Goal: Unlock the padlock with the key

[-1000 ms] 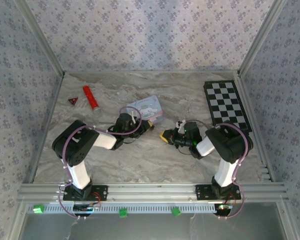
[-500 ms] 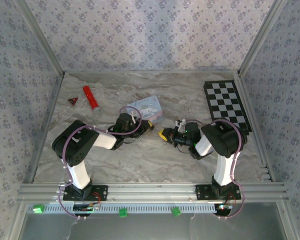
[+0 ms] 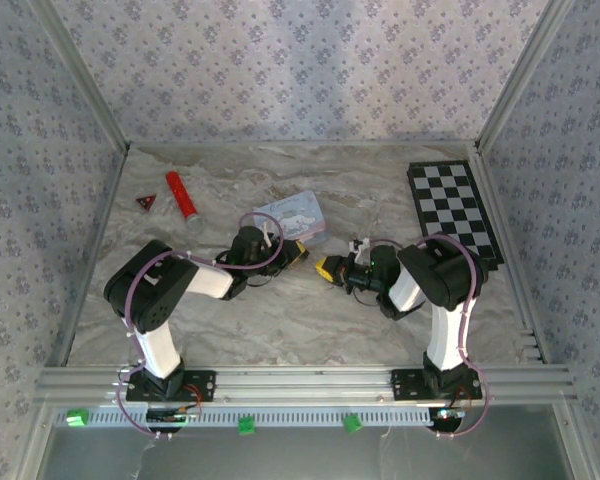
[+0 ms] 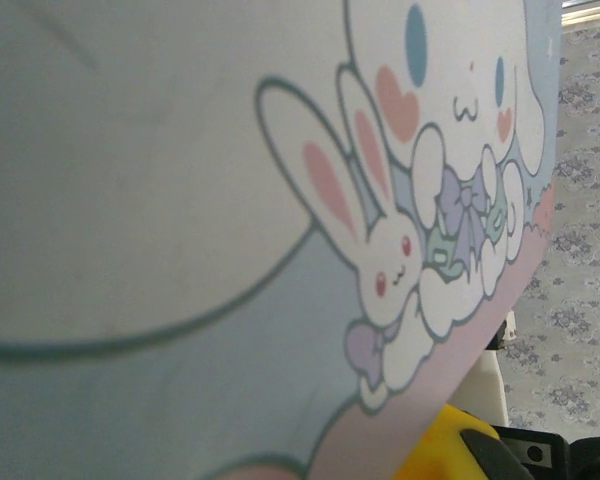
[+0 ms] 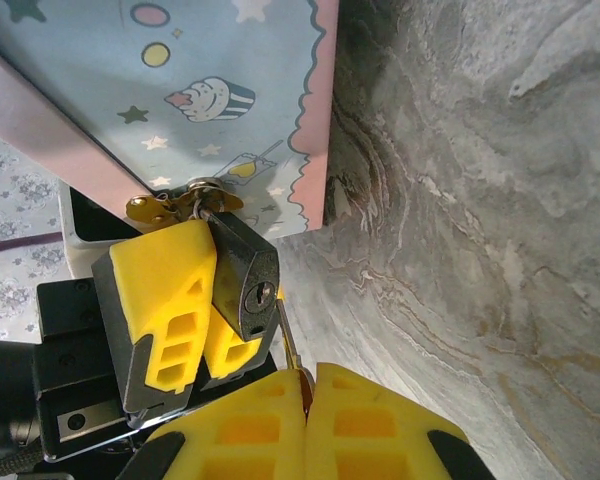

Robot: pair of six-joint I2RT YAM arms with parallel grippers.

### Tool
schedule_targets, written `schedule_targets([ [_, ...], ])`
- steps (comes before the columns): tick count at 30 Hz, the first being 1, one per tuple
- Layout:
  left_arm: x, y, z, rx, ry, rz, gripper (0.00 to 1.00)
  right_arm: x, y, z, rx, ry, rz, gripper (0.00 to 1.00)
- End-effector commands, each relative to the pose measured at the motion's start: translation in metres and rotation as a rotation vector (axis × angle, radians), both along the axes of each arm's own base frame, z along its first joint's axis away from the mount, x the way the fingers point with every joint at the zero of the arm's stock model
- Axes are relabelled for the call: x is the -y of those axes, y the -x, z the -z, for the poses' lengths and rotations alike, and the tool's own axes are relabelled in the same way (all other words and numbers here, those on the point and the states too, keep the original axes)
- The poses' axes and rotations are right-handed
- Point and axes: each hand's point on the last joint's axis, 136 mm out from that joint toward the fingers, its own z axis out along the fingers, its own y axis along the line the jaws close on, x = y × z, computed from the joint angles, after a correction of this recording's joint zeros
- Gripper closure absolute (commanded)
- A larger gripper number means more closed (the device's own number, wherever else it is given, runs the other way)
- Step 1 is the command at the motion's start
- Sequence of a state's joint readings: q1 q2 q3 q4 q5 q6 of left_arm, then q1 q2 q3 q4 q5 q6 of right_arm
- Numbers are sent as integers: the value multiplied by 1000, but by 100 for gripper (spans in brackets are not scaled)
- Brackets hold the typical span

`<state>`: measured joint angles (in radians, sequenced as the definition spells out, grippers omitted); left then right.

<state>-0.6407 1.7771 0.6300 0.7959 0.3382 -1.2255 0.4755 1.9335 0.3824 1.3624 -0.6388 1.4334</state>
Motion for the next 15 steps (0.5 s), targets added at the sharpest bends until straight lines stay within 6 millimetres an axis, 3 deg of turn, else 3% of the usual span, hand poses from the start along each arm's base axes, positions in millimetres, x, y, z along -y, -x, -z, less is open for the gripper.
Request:
schedule_targets([
  [1, 12, -5, -19, 13, 76, 34, 91, -3, -3, -8, 26, -24, -15, 100],
  [15, 9, -4, -20, 12, 77, 29, 91, -3, -3, -8, 29, -24, -14, 100],
])
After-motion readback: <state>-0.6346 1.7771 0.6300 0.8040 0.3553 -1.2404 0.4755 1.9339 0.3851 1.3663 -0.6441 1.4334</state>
